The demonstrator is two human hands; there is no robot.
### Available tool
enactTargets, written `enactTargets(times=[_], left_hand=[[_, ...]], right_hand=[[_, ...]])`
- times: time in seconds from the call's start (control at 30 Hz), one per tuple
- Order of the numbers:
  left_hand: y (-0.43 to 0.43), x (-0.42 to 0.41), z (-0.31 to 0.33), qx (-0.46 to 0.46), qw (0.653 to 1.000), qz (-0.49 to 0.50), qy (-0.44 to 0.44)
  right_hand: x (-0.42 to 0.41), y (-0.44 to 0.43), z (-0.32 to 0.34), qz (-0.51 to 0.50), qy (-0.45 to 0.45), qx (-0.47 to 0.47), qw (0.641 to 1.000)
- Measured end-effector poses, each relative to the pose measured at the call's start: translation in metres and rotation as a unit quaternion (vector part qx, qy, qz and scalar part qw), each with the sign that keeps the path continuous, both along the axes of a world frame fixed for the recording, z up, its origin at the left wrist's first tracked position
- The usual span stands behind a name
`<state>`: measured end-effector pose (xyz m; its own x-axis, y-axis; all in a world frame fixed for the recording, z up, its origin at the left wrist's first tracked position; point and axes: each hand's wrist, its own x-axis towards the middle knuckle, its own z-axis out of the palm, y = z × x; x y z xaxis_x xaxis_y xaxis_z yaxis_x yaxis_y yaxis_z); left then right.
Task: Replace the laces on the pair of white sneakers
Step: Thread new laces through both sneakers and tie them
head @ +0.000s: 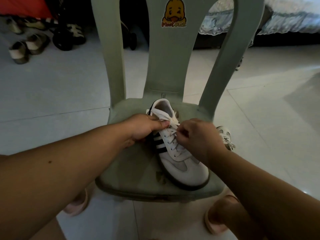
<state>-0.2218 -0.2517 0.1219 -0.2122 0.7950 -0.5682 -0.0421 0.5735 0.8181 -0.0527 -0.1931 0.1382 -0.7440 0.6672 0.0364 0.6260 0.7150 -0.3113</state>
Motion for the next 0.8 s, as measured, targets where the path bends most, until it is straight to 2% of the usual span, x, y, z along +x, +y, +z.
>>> enactTargets(times=[0.1,0.23,0.43,0.57,0.63,0.73,0.8], left_hand=[[0.001,-0.003,0.001,-0.007,1.000,-0.001,0.002],[0.002,-0.003,-0.002,-0.006,1.000,0.003,0.003],[0.001,-0.001,0.003,-0.010,1.000,0.016,0.002],[0.001,0.001,0.005,-0.014,1.000,0.019,0.015],[0.001,0.002,0.008,-0.019,0.999,0.019,0.030],[0.000,-0.001,0.010,-0.023,0.999,0.018,0.040],[0.000,-0.001,0.012,-0.026,0.999,0.012,0.037]], right_hand=[[0.004,0.003,-0.004,-0.042,0.064,-0.051,0.996],[0.002,0.013,0.004,-0.035,0.046,-0.137,0.989],[-0.008,0.016,0.010,0.072,-0.049,-0.025,0.996],[-0.016,0.012,0.008,0.087,-0.096,0.030,0.991],[-0.016,0.009,0.008,0.084,-0.068,0.030,0.994],[-0.013,0.007,0.008,0.082,0.032,0.017,0.996],[-0.012,0.008,0.006,0.065,0.052,-0.010,0.996]])
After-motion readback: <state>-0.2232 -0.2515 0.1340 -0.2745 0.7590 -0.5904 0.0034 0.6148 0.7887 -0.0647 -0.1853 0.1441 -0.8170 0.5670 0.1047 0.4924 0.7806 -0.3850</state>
